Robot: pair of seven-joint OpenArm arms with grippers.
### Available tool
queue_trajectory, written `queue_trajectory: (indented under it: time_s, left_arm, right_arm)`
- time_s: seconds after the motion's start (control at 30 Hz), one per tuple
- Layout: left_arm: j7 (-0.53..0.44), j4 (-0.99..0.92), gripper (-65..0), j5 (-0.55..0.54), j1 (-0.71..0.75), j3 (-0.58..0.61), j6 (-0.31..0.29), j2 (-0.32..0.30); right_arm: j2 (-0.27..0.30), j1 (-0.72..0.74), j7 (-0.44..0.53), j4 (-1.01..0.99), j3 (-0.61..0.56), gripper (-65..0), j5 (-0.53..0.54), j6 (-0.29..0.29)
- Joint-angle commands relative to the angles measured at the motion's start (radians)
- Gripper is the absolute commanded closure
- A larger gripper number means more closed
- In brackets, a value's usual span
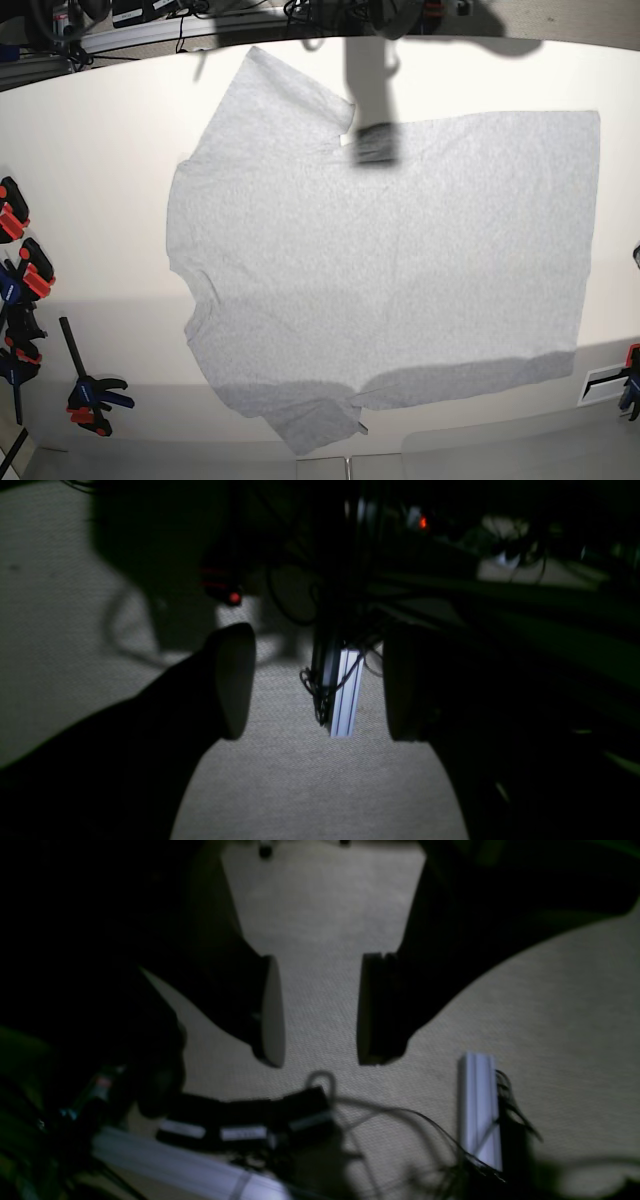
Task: Fold the T-shirt properly
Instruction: 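Move both grippers down toward the shirt's shoulder corners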
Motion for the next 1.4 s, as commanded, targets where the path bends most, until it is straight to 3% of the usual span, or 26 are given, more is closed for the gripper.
queue_trajectory:
  time_s: [0.0, 0.13, 0.27, 0.33, 0.53, 0.63, 0.8, 0.9, 1.03, 1.1, 1.27, 1.37]
  left_arm:
    - [0.007, 0.023, -36.5, -0.024, 0.040, 0.000, -0.004, -0.014]
    - [0.106, 0.193, -36.5, -0.141, 0.169, -0.001, -0.004, -0.034]
    - [0.310, 0.491, -36.5, -0.288, 0.370, -0.026, -0.004, -0.040]
    - [0.379, 0.664, -36.5, -0.344, 0.481, -0.055, -0.004, -0.040]
    - [0.386, 1.102, -36.5, -0.362, 0.702, -0.190, -0.003, -0.041]
    - [0.451, 1.238, -36.5, -0.372, 0.722, -0.259, -0.003, -0.041]
    - [0.583, 1.429, -36.5, -0.455, 0.721, -0.344, -0.004, -0.041]
    - [0.606, 1.527, -36.5, -0.455, 0.721, -0.362, -0.004, -0.041]
    - [0.612, 1.638, -36.5, -0.454, 0.709, -0.360, -0.011, -0.044]
    - [0.622, 1.685, -36.5, -0.455, 0.697, -0.360, -0.011, -0.061]
    - [0.624, 1.738, -36.5, -0.454, 0.618, -0.360, -0.011, -0.071]
    - [0.655, 1.738, -36.5, -0.455, 0.552, -0.360, -0.011, -0.071]
  right_arm:
    - [0.021, -0.034, -0.011, 0.038, 0.001, -23.1, 0.000, 0.004]
    - [0.077, -0.202, -0.149, 0.267, 0.040, -23.1, 0.003, 0.006]
    - [0.145, -0.451, -0.315, 0.579, 0.159, -23.1, 0.027, 0.035]
    - [0.180, -0.590, -0.351, 0.748, 0.234, -23.1, 0.084, 0.045]
    - [0.207, -0.875, -0.421, 1.138, 0.478, -23.1, 0.113, 0.050]
    - [0.207, -0.885, -0.462, 1.249, 0.562, -23.1, 0.112, 0.051]
    - [0.207, -0.885, -0.493, 1.403, 0.653, -23.1, 0.112, 0.106]
    - [0.207, -0.885, -0.503, 1.489, 0.684, -23.1, 0.090, 0.110]
    - [0.213, -0.885, -0.512, 1.612, 0.688, -23.1, -0.018, 0.116]
    - [0.234, -0.871, -0.525, 1.670, 0.687, -23.1, -0.055, 0.163]
    - [0.308, -0.769, -0.519, 1.771, 0.686, -23.1, -0.073, 0.377]
    - [0.309, -0.695, -0.520, 1.783, 0.686, -23.1, -0.073, 0.402]
